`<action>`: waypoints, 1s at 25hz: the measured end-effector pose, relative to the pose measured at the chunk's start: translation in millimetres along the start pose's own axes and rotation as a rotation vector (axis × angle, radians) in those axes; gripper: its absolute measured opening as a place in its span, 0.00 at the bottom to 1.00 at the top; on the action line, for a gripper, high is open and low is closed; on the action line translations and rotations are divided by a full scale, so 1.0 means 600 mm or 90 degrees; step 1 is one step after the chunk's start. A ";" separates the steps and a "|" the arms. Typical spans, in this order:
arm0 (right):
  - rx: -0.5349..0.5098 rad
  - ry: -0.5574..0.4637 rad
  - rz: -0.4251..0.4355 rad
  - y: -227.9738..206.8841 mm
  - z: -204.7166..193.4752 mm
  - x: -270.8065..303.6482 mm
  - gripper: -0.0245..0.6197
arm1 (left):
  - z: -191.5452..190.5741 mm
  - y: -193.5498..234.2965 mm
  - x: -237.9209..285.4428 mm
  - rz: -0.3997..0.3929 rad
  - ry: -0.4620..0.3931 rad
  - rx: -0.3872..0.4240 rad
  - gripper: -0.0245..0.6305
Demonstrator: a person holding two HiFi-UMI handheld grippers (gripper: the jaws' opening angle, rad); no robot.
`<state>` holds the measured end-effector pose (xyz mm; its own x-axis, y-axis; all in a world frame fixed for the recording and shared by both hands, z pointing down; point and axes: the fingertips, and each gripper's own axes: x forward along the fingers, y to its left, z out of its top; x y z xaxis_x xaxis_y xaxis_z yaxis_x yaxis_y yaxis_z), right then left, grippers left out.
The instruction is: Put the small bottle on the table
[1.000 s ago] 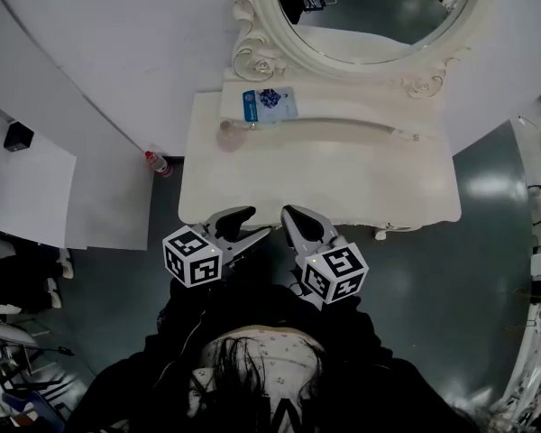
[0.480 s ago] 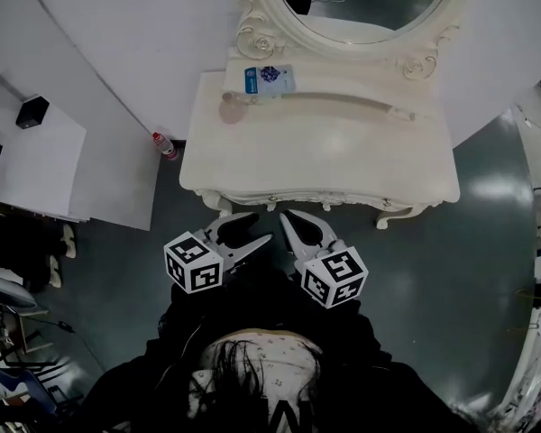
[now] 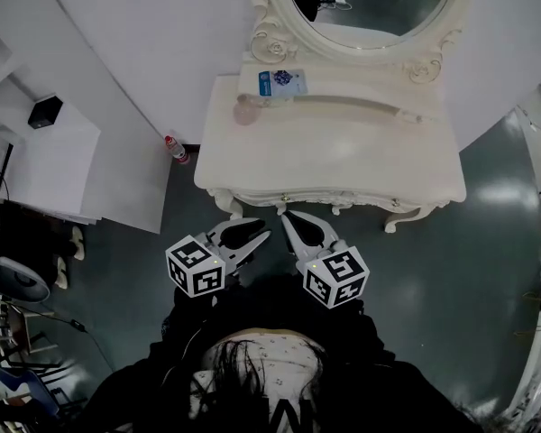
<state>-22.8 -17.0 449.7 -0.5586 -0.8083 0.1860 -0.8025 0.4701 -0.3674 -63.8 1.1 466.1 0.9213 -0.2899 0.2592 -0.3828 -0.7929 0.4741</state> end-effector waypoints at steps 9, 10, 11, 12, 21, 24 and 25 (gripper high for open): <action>0.002 -0.013 -0.037 0.071 -0.014 0.028 0.05 | -0.010 0.010 -0.088 -0.016 0.021 0.028 0.11; 0.002 -0.013 -0.041 0.082 -0.018 0.031 0.05 | -0.014 0.013 -0.100 -0.018 0.022 0.028 0.10; 0.003 -0.014 -0.044 0.094 -0.023 0.034 0.05 | -0.018 0.014 -0.113 -0.020 0.023 0.027 0.09; 0.004 -0.014 -0.047 0.106 -0.028 0.037 0.05 | -0.022 0.016 -0.126 -0.022 0.023 0.026 0.09; -0.007 -0.010 -0.076 0.207 -0.069 0.055 0.05 | -0.057 0.028 -0.231 -0.036 0.027 0.023 0.07; -0.012 -0.011 -0.085 0.233 -0.078 0.055 0.05 | -0.064 0.028 -0.256 -0.041 0.023 0.024 0.06; -0.014 -0.012 -0.088 0.241 -0.080 0.054 0.05 | -0.066 0.028 -0.263 -0.043 0.021 0.024 0.05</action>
<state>-166.9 42.0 446.2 -0.4387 -0.8722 0.2164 -0.8759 0.3613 -0.3196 -218.1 54.8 466.2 0.9421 -0.2173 0.2552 -0.3159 -0.8301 0.4594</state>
